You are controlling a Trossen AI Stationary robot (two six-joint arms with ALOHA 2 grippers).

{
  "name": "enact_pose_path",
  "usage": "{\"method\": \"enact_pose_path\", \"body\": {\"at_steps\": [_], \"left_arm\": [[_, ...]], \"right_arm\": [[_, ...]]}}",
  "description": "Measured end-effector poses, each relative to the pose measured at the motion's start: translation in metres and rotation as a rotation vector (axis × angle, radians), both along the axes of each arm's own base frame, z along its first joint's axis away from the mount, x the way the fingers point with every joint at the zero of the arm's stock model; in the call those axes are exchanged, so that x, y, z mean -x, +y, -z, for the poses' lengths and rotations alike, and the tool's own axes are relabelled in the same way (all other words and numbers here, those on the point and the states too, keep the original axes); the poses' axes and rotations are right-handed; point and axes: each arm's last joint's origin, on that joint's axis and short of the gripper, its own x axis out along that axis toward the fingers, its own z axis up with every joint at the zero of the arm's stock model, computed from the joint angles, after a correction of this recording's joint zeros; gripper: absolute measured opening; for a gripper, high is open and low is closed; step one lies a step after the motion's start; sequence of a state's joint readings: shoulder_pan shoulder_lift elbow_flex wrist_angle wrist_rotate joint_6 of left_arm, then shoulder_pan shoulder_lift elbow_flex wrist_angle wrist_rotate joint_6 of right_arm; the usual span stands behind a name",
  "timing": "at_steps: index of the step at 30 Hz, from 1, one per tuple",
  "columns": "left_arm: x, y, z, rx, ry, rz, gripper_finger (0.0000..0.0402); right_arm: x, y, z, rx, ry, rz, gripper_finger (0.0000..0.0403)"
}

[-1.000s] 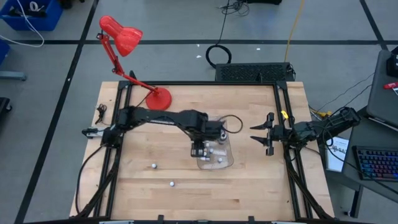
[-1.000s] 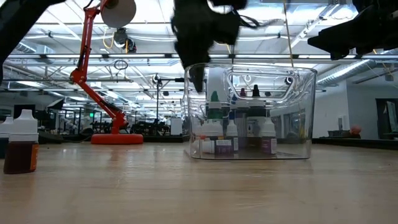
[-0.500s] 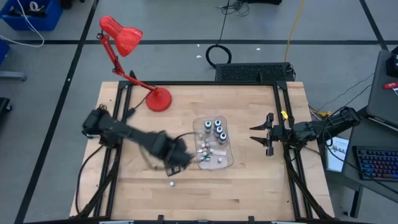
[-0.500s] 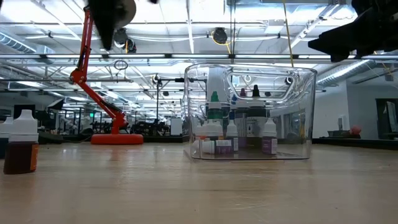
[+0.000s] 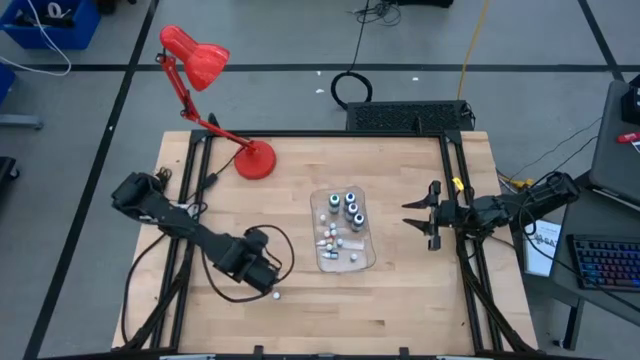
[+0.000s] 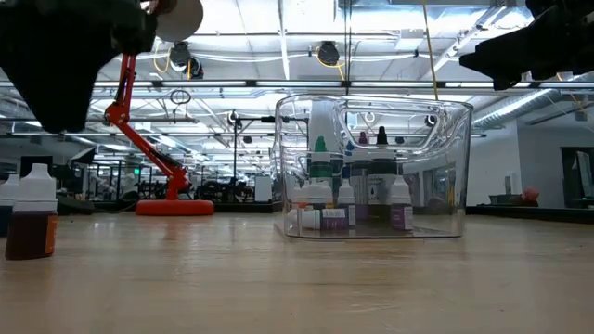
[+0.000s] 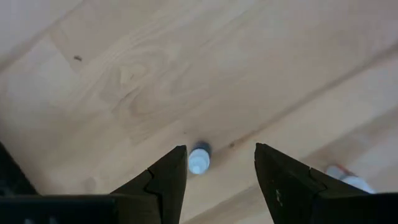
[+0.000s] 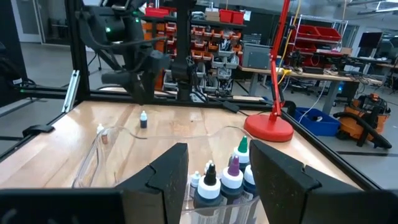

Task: Pick & Place food coloring
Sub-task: Put the blue food coloring bottle into the transparent container

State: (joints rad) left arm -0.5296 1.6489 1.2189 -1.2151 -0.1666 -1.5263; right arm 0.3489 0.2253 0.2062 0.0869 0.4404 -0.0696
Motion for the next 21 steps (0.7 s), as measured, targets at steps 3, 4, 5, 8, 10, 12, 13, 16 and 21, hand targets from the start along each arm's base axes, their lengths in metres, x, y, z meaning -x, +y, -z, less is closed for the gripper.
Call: {"method": "enact_pose_path", "body": {"at_steps": [3, 4, 5, 8, 10, 12, 13, 16, 21], "left_arm": [[0.003, 0.003, 0.009, -0.003, 0.013, -0.050, 0.0191], [0.004, 0.003, 0.012, 0.003, 0.021, -0.053, 0.0191], [0.005, 0.004, 0.014, 0.008, 0.031, -0.057, 0.0191], [0.007, 0.005, 0.021, 0.035, 0.050, -0.063, 0.0191], [0.008, 0.005, 0.026, 0.049, 0.053, -0.062, 0.0191], [0.007, 0.006, 0.031, 0.068, 0.051, -0.066, 0.0191], [0.008, 0.006, 0.033, 0.070, 0.050, -0.066, 0.0191], [0.009, 0.006, 0.035, 0.096, 0.066, -0.067, 0.0191], [0.010, 0.006, 0.042, 0.121, 0.066, -0.067, 0.0191]], "right_arm": [[0.000, 0.000, 0.000, 0.000, 0.002, 0.000, 0.0160], [0.000, 0.000, 0.000, -0.001, 0.002, 0.000, 0.0160], [0.000, 0.000, 0.000, 0.000, 0.002, 0.000, 0.0160], [0.000, 0.000, 0.001, 0.004, 0.008, 0.000, 0.0160], [0.000, 0.000, 0.001, 0.005, 0.009, 0.000, 0.0160], [0.000, 0.000, 0.001, 0.005, 0.009, 0.000, 0.0160], [0.000, 0.000, 0.001, 0.005, 0.009, 0.000, 0.0160], [0.000, 0.000, 0.001, 0.005, 0.009, 0.000, 0.0160], [0.000, 0.000, 0.001, 0.005, 0.009, 0.000, 0.0160]]}}
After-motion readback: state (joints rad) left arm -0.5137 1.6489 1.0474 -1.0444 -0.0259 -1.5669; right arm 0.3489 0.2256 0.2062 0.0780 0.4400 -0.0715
